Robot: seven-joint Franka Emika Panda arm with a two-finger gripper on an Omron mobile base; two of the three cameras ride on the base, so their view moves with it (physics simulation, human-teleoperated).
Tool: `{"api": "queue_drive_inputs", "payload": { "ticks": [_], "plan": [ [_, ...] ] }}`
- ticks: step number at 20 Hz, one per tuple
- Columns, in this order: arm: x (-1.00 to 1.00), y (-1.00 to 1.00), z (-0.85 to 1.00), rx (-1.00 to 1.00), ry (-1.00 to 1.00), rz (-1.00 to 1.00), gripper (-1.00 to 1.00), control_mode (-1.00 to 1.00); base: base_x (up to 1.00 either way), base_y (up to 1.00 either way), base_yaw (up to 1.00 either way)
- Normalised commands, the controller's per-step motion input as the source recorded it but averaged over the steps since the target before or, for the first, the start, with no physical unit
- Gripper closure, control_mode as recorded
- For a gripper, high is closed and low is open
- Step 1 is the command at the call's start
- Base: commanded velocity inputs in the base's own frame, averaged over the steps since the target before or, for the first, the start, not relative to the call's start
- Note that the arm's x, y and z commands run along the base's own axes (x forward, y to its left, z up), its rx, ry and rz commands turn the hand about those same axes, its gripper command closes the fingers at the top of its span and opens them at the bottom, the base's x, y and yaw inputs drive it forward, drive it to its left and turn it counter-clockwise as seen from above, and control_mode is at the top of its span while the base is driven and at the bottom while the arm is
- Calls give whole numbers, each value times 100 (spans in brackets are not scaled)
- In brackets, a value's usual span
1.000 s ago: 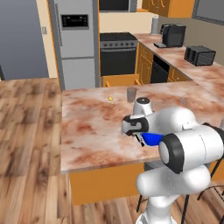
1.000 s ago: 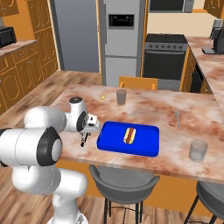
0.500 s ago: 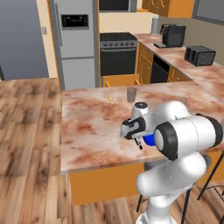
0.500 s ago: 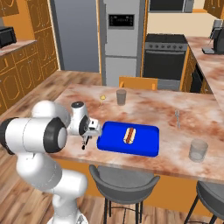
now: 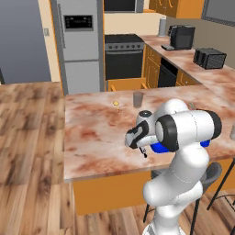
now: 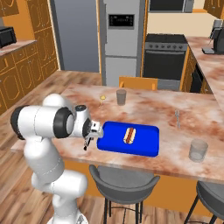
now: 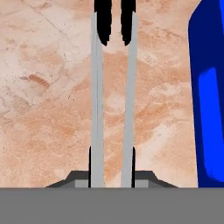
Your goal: Take the tongs from the drawer on the left and place them on the dining counter next to the tray containing the hot dog.
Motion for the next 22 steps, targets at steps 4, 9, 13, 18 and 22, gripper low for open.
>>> {"api": "queue_drive_inputs", "payload": {
  "ticks": [4, 9, 13, 18, 22],
  "plan": [
    [41, 0, -22, 0, 0, 0, 100, -100, 0, 0, 0],
    [28, 0, -24, 0, -1, 0, 100, -100, 0, 0, 0],
    [20, 0, -18, 0, -1, -1, -100, -100, 0, 0, 0],
    [2, 0, 11, 2, -7, -4, -100, -100, 0, 0, 0],
    [-2, -3, 61, 1, -7, -5, -100, -100, 0, 0, 0]
  ]
}}
